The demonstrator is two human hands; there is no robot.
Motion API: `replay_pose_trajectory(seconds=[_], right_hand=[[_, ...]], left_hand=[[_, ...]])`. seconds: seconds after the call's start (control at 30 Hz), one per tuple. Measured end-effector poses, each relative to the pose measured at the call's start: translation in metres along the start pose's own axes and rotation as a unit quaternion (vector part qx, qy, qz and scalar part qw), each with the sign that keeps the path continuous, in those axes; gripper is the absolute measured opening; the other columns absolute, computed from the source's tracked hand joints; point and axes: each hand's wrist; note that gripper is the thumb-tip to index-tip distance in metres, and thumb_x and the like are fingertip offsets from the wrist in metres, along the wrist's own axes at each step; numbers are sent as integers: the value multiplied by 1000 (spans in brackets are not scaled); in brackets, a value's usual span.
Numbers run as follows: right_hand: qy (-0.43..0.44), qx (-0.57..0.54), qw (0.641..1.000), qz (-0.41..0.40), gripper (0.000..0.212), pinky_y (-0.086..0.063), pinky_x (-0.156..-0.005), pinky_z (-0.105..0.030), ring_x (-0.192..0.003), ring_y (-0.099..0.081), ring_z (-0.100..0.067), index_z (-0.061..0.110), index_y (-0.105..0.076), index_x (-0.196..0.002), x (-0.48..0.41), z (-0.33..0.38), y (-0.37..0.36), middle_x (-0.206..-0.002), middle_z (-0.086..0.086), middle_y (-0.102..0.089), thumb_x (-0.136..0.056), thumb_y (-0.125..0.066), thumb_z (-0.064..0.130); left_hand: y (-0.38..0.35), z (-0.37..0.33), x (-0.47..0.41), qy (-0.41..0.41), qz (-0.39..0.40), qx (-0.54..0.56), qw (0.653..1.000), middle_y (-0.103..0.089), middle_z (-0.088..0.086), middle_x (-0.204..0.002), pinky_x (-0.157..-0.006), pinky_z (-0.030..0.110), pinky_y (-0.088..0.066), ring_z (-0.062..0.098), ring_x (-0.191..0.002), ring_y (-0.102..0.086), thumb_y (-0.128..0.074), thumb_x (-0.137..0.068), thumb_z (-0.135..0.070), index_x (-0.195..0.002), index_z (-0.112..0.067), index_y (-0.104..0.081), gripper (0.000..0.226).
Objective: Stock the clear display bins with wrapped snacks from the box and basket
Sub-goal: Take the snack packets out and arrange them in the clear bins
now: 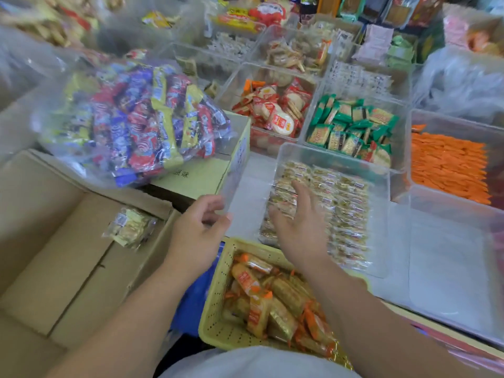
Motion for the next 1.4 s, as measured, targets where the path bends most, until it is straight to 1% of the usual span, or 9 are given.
replay_pose_trajectory(seconds=[0.1,0.3,0.47,0.73,0.83,0.97,1.17,1.27,1.4], right_hand=[[123,31,991,37,59,-24,-118,-41,-145,-26,-23,25,-46,-146,25,42,-27,-155,-4,-36,-93,-62,45],[222,73,952,197,47,-24,-122,-40,-147,-22,-20,30,-54,-141,55,99,-98,-160,1,-30,-97,-58,43],[192,141,928,286,43,-2,-125,-35,-156,7,-18,36,-52,-142,52,115,-137,-169,11,-6,-101,-52,48],[143,134,930,312,38,-18,-123,-39,-155,6,-8,47,-54,-133,51,108,-144,-165,28,2,-97,-52,58],[133,139,931,309,36,-23,-124,-41,-155,0,-7,49,-54,-132,52,109,-146,-163,31,4,-97,-52,59],[125,137,931,314,34,-30,-121,-43,-154,-8,-8,51,-53,-129,49,110,-146,-160,38,6,-96,-54,58],[142,157,924,319,36,-34,-118,-43,-154,-11,-9,51,-51,-131,47,108,-146,-159,38,8,-96,-50,61],[147,152,923,321,36,-31,-120,-42,-154,-10,-9,50,-51,-132,48,107,-146,-160,36,8,-97,-50,60],[140,151,919,335,43,-27,-122,-43,-154,-9,-9,47,-48,-140,47,112,-141,-163,30,4,-98,-53,56]], left_hand=[[55,18,20,-26,-87,9,996,-73,-20,-93,-78,10,-47,2,-86,-66,-68,-84,-41,-98,-38,-71,15],[156,98,-7,104,-172,-15,980,-70,-1,-98,-69,18,-48,19,-83,-61,-77,-92,-19,-98,-31,-68,16],[204,162,-56,236,-140,-143,951,-57,10,-141,-102,49,-52,33,-122,-60,-77,-85,-40,-140,-24,-57,61],[213,212,-109,251,-8,-123,960,-52,20,-152,-113,39,-43,33,-135,-55,-88,-80,-23,-157,-7,-36,94],[209,217,-116,252,6,-153,956,-58,17,-146,-104,33,-46,32,-127,-60,-95,-70,-23,-153,-2,-42,100],[202,215,-120,249,14,-164,955,-63,15,-138,-103,42,-52,33,-119,-63,-99,-61,-28,-144,-3,-51,99],[186,200,-99,263,52,-122,956,-77,7,-93,-71,32,-58,20,-75,-70,-99,-55,-17,-102,-11,-71,55],[183,180,-86,225,58,-155,960,-73,5,-90,-77,38,-60,26,-82,-70,-95,-54,-15,-99,-15,-65,54],[189,150,-54,114,-2,-219,969,-66,-9,-82,-67,29,-48,22,-79,-64,-89,-60,-13,-104,-20,-61,53]])
Point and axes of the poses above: each hand's wrist, its own x-axis away from the middle knuckle, its own y-axis out of the back of the hand, z = x × y
